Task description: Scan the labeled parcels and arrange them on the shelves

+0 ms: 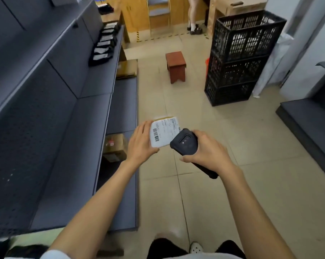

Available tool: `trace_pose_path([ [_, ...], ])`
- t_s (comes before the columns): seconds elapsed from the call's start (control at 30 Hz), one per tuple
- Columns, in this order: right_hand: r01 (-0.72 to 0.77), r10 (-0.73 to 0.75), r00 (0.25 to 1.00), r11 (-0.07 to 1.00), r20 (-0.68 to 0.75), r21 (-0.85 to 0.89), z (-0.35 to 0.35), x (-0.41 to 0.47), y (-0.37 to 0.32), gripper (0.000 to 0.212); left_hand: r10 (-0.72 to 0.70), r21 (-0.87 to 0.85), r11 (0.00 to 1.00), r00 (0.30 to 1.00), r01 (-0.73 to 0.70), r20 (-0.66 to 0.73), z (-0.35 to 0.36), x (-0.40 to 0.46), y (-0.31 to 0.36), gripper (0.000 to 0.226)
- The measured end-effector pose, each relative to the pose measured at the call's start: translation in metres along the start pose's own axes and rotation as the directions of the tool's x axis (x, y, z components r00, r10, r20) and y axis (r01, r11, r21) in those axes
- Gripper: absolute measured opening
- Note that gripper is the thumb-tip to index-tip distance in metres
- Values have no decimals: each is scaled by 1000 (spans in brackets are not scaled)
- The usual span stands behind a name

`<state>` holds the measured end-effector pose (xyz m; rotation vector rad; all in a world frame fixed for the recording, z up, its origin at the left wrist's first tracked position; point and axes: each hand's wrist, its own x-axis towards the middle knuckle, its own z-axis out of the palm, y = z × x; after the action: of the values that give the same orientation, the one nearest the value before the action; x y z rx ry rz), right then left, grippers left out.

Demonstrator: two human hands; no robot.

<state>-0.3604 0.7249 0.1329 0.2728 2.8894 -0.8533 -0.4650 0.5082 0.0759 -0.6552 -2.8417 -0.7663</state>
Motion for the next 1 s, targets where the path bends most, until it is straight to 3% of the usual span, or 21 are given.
trace_pose_path([
  [0.3,29,-28,999,1000,44,-9,-9,175,-7,81,-21,32,999,1000,22,-21,26,161,-72,96],
  [0.6,107,-107,994,994,4,17,-57,430,-90,79,4,22,1000,995,-1,-104,-20,420,-161,92],
  [1.0,305,-297,949,949,-104,74,-130,731,-165,70,18,31,1000,921,-7,-389,-80,706,-233,83],
])
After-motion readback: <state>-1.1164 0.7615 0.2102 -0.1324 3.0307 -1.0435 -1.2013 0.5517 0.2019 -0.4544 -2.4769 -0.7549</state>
